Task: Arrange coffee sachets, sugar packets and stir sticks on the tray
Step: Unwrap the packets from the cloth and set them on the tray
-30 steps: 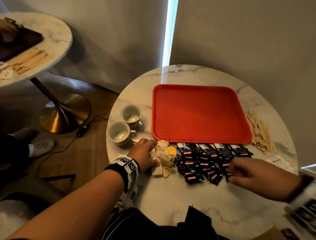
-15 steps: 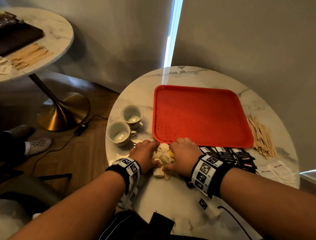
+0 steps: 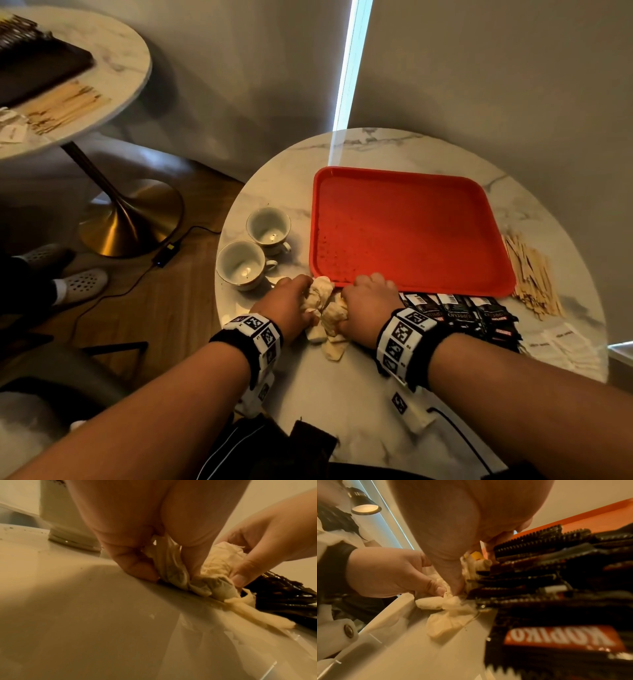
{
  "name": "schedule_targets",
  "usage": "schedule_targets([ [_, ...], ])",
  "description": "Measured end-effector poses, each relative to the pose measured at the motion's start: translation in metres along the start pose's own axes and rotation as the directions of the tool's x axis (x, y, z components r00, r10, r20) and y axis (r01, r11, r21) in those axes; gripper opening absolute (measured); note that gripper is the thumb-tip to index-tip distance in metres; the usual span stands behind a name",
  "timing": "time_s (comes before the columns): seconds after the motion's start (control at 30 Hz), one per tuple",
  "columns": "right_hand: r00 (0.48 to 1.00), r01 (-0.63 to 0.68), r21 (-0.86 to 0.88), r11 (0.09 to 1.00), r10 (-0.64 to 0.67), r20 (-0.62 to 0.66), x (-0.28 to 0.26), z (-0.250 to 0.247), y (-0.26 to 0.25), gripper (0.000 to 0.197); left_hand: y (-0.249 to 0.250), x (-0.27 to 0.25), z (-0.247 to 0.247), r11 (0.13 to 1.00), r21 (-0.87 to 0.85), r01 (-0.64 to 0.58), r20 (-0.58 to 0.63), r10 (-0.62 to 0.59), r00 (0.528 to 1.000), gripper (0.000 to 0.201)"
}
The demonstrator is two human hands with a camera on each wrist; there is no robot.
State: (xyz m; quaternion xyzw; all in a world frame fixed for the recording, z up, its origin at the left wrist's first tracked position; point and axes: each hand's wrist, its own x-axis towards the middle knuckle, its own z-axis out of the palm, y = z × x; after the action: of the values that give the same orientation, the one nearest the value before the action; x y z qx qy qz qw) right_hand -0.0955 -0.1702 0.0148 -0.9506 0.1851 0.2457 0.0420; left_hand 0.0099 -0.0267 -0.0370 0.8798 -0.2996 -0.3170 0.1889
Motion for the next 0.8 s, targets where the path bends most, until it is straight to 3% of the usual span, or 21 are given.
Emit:
schedule_targets([
  [0.13, 1.0, 0.006, 0.011, 1.0, -0.006, 0.02, 0.003, -0.002, -0.001, 0.04, 0.002, 0.004, -0.007, 0.999, -0.032, -0.011, 0.053, 0.013, 0.998, 0.081],
  [0.33, 0.999, 0.03, 0.016, 0.999, -0.031, 0.04, 0.003, -0.005, 0.0, 0.039, 0.003, 0.006, -0.009, 1.0, -0.017, -0.021, 0.062, 0.022, 0.998, 0.058],
  [0.6, 0.997, 0.072, 0.131, 0.989, -0.068, -0.032, 0.009, -0.016, 0.004, 0.076, 0.002, 0.004, -0.002, 0.995, -0.087, 0.049, -0.078, -0.056, 0.995, 0.048],
  [0.8, 0.995, 0.096, 0.194, 0.976, -0.097, -0.003, 0.015, -0.017, -0.007, 0.059, 0.007, 0.003, -0.006, 0.987, -0.152, 0.047, -0.088, -0.061, 0.994, 0.037],
])
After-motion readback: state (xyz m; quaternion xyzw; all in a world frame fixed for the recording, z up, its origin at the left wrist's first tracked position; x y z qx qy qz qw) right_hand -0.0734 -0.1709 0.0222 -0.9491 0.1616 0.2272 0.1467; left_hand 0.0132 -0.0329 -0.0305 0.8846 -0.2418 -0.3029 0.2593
